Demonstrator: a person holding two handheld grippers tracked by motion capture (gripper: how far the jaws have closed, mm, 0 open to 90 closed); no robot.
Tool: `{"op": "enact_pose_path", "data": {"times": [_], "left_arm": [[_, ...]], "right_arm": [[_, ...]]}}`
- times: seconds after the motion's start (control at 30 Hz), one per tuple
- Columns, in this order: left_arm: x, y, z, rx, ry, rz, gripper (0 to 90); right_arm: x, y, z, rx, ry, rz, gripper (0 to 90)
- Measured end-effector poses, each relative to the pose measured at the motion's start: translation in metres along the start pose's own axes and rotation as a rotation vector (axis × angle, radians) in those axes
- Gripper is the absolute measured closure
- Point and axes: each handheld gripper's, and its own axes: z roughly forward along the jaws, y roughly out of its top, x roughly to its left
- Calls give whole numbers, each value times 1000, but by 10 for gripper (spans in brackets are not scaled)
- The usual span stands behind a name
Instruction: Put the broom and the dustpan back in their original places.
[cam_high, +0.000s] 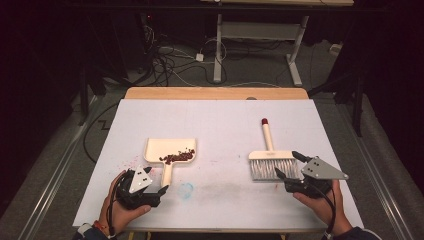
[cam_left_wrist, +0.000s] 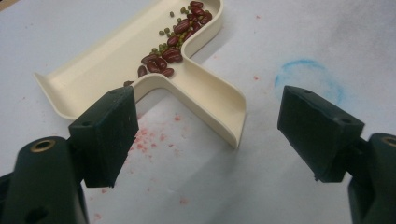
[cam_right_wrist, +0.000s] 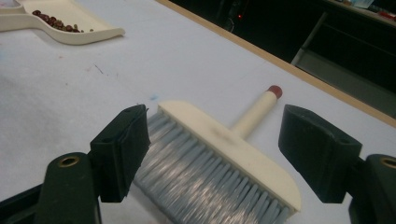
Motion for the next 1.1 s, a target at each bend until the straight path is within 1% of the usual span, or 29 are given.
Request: {"op": "enact_pose_path", "data": {"times": [0.07, 0.17, 0.27, 0.3, 0.37, 0.43, 0.53, 0.67, 0.77, 0.87, 0.93, 1.1], "left_arm": [[0, 0, 1, -1, -2, -2, 200], [0, 0, 2, -3, -1, -9, 200], [0, 1, 2, -4, -1, -8, 200], [0, 1, 2, -2, -2, -5, 200], [0, 1, 2, -4, 0, -7, 200], [0, 1, 2, -2, 3, -4, 200], [-2, 1, 2, 1, 6, 1, 200], [-4, 2, 2, 7, 12, 21, 200], [-4, 1, 0, 3, 12, 16, 200], [-4, 0, -1, 5, 13, 13, 200], [-4, -1, -2, 6, 15, 17, 200], [-3, -2, -2, 4, 14, 8, 200]], "right_arm": [[1, -6, -1, 4, 12, 11, 249], [4, -15, -3, 15, 16, 4, 249], [7, -24, -5, 20, 25, 10, 248], [9, -26, -7, 27, 28, 8, 249], [11, -31, -8, 25, 28, 7, 249], [12, -33, -10, 31, 39, 12, 247], [13, -34, -11, 30, 39, 7, 246], [13, -33, -12, 16, 36, 11, 247], [13, -31, -13, -1, 33, 18, 247], [14, -29, -14, -8, 25, 7, 248], [14, -28, -14, -9, 25, 16, 248], [14, -27, -13, -14, 28, 5, 248]]}}
